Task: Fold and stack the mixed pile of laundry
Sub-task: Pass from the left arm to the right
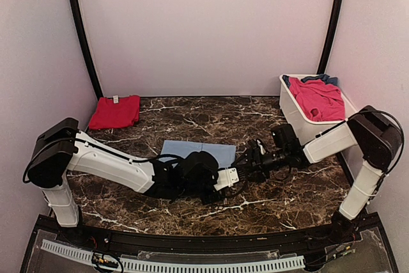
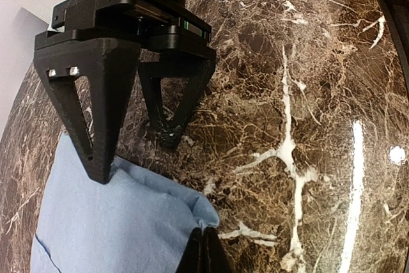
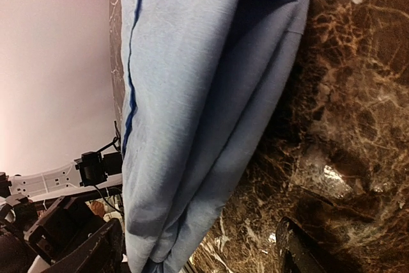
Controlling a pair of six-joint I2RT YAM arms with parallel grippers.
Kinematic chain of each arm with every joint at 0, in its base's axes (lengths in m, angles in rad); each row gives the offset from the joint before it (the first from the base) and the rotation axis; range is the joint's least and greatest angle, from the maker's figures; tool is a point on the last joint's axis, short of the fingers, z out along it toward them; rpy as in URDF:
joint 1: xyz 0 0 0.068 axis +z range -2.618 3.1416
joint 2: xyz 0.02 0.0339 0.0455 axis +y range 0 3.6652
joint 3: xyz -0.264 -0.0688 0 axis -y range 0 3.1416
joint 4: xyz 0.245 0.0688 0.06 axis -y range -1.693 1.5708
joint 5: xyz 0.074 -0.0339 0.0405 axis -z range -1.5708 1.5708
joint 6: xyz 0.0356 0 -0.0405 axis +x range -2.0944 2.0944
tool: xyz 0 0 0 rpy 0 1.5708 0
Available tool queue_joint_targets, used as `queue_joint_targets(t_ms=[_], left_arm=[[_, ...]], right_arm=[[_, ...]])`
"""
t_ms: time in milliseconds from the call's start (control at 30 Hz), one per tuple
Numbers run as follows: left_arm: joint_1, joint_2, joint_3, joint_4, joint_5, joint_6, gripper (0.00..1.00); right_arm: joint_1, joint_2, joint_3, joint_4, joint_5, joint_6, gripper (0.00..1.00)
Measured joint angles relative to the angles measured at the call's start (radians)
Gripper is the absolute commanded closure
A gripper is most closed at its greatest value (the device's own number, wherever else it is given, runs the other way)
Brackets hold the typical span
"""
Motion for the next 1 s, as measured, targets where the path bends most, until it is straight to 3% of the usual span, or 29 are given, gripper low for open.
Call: queue_joint_targets(t_ms=[200,733,1000], left_arm=[[0.002,0.000,0.000,0.005,0.001,-0.003,1.00],[0.006,0.075,0.061,0.043,-0.012,-0.045,1.00],[0.006,0.111,0.097,0.070,-0.015,-0.059,1.00]], right_arm=[[0.015,-0.010,0.001,0.049,0.015,0.061,0.17],[0.114,-0.021,-0.071,0.257,0.217,0.380,0.31],[0.138,0.021,-0.066,0.364,0.296,0.463,0.43]])
